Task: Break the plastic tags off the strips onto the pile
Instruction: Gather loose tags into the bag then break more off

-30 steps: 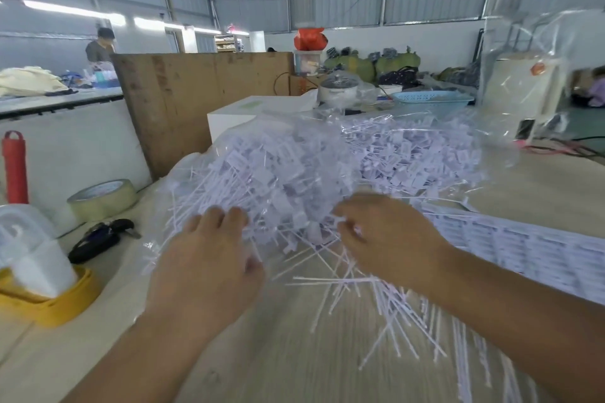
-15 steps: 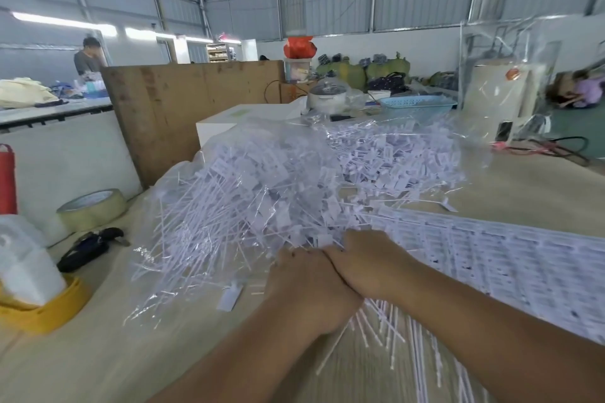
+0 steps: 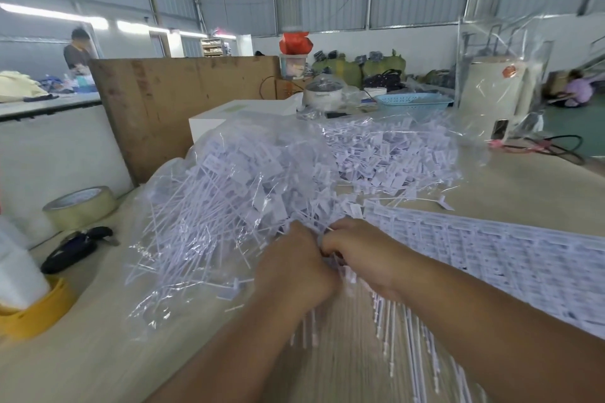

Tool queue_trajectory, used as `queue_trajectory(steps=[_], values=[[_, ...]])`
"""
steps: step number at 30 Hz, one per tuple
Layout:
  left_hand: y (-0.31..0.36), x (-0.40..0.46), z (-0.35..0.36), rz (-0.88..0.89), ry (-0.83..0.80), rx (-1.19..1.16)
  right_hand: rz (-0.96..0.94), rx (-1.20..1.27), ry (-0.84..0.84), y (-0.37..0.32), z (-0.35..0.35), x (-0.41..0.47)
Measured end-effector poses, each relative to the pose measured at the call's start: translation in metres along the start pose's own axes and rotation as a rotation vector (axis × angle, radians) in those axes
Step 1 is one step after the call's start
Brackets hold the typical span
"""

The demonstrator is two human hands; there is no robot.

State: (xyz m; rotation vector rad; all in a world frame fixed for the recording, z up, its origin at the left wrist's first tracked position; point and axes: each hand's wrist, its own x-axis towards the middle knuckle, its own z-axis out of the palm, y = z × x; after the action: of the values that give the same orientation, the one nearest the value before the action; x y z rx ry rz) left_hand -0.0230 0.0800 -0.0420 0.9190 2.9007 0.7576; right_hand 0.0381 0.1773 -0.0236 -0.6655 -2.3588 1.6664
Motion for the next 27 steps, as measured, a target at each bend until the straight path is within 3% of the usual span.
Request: queue_trajectory(steps=[3, 7, 9, 15, 20, 24, 27], values=[[-0.007, 0.002, -0.005, -0.018, -0.026, -0.078, -0.017, 0.066, -0.044, -0.008, -0.002, -0.006], [-0.01, 0.001, -0.01, -0.015, 0.032, -0.051, -0.082, -0.302, 0.011, -0.012, -0.005, -0.012], [-0.01, 0.0, -0.014, -0.011, 0.111, -0.032, -0.092, -0.358, 0.039, -0.011, -0.002, -0.015], [-0.01, -0.013, -0.018, 0.079, 0.226, -0.184, 0.062, -0.007, -0.067, -0.016, 0.006, -0.011], [0.003, -0.023, -0.013, 0.121, 0.172, -0.335, 0.068, 0.524, -0.092, -0.015, 0.016, -0.003], [0.003, -0.029, -0.019, 0.167, 0.004, -0.356, 0.13, 0.541, 0.042, -0.01, 0.017, 0.004], [0.007, -0.042, -0.03, 0.26, -0.059, -0.045, 0.126, 0.289, 0.163, -0.005, 0.012, 0.011]])
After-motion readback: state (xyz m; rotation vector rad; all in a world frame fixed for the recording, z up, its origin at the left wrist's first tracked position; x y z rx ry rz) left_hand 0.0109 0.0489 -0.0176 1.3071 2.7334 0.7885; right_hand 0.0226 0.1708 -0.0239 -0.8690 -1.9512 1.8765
